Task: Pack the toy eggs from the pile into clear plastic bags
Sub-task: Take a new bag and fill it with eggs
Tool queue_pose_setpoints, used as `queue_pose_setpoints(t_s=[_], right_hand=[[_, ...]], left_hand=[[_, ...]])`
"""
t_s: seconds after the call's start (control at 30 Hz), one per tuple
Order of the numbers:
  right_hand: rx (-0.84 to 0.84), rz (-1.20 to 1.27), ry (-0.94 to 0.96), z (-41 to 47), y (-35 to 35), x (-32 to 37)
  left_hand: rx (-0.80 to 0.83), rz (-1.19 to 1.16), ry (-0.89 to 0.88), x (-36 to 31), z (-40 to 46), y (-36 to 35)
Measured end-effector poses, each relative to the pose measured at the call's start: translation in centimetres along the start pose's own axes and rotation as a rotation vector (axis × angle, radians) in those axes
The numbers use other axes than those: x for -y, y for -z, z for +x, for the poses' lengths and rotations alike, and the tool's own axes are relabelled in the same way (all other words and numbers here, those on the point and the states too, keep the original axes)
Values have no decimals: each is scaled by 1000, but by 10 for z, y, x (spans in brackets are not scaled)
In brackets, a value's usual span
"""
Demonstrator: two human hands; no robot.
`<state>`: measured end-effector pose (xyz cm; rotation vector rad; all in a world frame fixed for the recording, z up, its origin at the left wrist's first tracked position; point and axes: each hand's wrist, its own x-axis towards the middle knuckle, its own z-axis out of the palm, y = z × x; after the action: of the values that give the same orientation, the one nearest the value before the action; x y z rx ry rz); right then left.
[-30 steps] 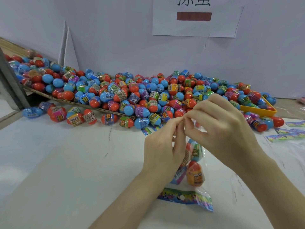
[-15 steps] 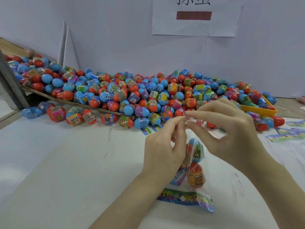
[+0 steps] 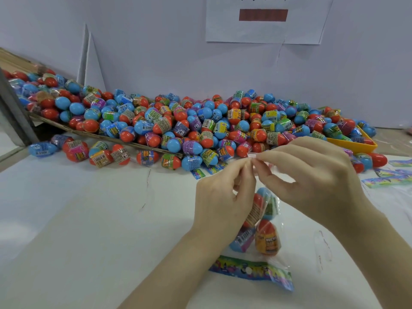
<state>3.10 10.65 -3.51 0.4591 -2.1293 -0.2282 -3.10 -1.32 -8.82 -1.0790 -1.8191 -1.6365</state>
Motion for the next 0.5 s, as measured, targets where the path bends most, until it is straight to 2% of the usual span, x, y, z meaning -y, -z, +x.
queue_pose_setpoints(t_s=[0.2, 0.5], right_hand=[[69, 85, -55, 1, -3, 3], [95, 12, -38, 4, -1, 5]], left_hand=[[9, 24, -13, 0, 2, 1], [36, 81, -83, 1, 2, 3]])
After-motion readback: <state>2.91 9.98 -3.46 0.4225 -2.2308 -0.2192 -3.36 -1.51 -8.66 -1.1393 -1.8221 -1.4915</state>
